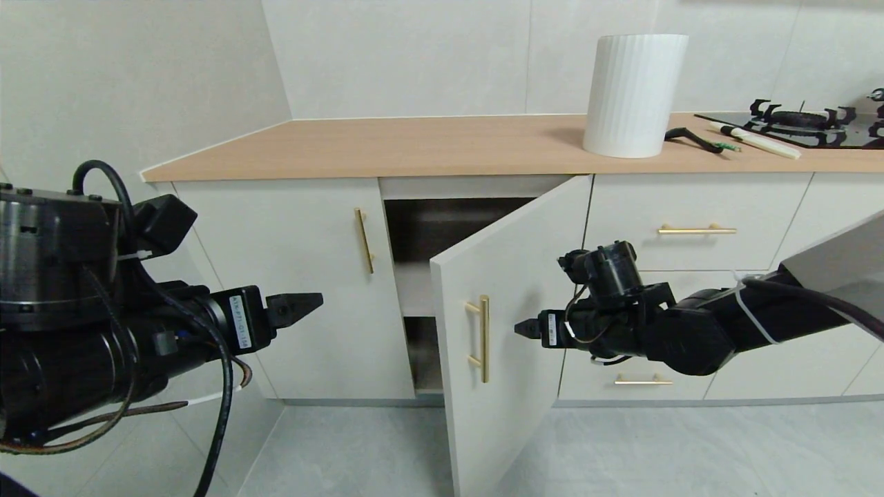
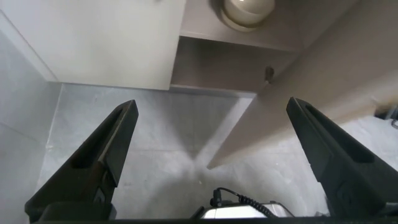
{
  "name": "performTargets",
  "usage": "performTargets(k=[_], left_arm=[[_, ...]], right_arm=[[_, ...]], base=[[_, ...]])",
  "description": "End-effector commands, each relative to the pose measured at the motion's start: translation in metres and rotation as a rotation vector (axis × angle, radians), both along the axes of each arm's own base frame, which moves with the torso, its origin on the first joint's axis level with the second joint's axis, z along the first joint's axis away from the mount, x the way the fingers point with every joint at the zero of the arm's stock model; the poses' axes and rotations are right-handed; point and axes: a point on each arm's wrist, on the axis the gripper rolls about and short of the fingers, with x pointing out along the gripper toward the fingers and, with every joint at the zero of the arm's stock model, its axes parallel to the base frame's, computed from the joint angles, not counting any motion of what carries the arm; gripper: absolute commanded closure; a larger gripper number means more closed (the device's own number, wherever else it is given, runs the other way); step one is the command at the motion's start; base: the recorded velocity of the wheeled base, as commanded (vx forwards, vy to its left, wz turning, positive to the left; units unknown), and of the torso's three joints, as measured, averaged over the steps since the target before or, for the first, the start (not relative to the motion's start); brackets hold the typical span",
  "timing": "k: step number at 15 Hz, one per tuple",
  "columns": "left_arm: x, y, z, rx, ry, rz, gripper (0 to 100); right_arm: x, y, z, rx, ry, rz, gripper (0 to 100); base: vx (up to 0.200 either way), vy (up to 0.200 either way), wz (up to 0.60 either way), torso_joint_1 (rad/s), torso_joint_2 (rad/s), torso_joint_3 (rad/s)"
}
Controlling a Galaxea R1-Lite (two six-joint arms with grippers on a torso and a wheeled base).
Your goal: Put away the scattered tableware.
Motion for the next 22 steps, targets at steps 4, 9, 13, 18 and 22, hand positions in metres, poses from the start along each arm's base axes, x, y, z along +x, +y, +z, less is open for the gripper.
performTargets(k=[4,9,13,18,22], left_arm=[[0.0,0.0,0.001,-0.001,-0.006,0.005,0],[0.0,0.0,0.0,-0.001,-0.005,0.007,0],[0.001,0.0,0.0,-0.001,-0.001,0.007,0],[0.002,0.0,-0.002,0.002,0.006,0.007,0],[0.003,0.0,-0.002,0.004,0.007,0.009,0]], right_arm=[[0.013,0.018,-0.01,0.056,-0.023,-0.007,0],[0.048,0.05,-0.02,0.258,-0.037,-0.088,0],[0.077,0.067,-0.022,0.312,-0.104,-0.1,0],[0.112,0.058,-0.033,0.371,-0.152,-0.226,0],[0.144,0.04,-0.058,0.353,-0.197,-0.333,0]], base=[[0.0,0.0,0.0,0.0,0.0,0.0],[0.0,0.0,0.0,0.0,0.0,0.0],[0.0,0.0,0.0,0.0,0.0,0.0],[0.0,0.0,0.0,0.0,0.0,0.0],[0.0,0.0,0.0,0.0,0.0,0.0]])
